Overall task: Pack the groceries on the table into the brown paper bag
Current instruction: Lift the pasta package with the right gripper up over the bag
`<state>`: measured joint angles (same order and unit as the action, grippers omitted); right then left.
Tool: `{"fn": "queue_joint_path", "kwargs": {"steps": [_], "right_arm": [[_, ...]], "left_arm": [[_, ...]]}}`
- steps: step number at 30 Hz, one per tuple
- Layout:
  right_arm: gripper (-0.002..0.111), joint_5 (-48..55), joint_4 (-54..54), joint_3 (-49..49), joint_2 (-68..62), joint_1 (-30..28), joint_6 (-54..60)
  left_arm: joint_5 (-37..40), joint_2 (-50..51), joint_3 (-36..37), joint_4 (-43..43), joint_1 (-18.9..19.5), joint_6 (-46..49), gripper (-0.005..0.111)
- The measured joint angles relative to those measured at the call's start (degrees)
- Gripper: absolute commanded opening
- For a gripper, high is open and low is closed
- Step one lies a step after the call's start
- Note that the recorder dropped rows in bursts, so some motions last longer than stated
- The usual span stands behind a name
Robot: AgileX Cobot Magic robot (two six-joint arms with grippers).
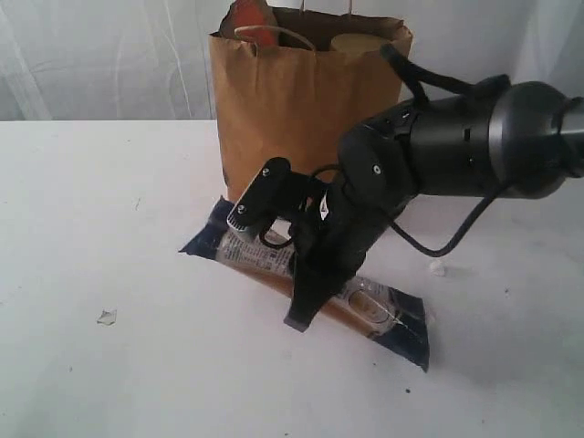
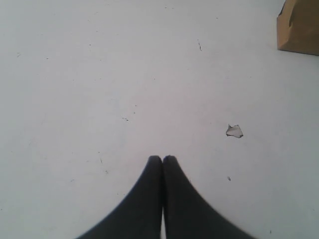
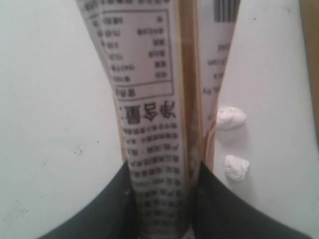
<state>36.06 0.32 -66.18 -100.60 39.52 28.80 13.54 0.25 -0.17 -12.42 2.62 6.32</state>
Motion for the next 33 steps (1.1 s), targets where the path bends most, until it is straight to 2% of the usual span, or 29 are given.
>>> {"fn": "queue_joint_path", "kwargs": {"steps": [11, 18, 27, 33], "right_arm": [[0.000, -3.66, 0.23, 0.00, 5.70, 0.00, -2.36], [0.000, -5.44, 0.23, 0.00, 9.12, 0.00, -9.43], [0.000, -4.11, 8.87, 0.00, 14.33, 0.00, -10.85], [0.000, -3.61, 10.17, 0.00, 21.35, 0.00, -10.85]], "left_arm": [[0.00, 0.00, 0.00, 0.00, 0.00, 0.00, 0.000], [0.00, 0.00, 0.00, 0.00, 0.00, 0.00, 0.000], [0.00, 0.00, 0.00, 0.00, 0.00, 0.00, 0.000], [0.00, 0.00, 0.00, 0.00, 0.00, 0.00, 0.000]]}}
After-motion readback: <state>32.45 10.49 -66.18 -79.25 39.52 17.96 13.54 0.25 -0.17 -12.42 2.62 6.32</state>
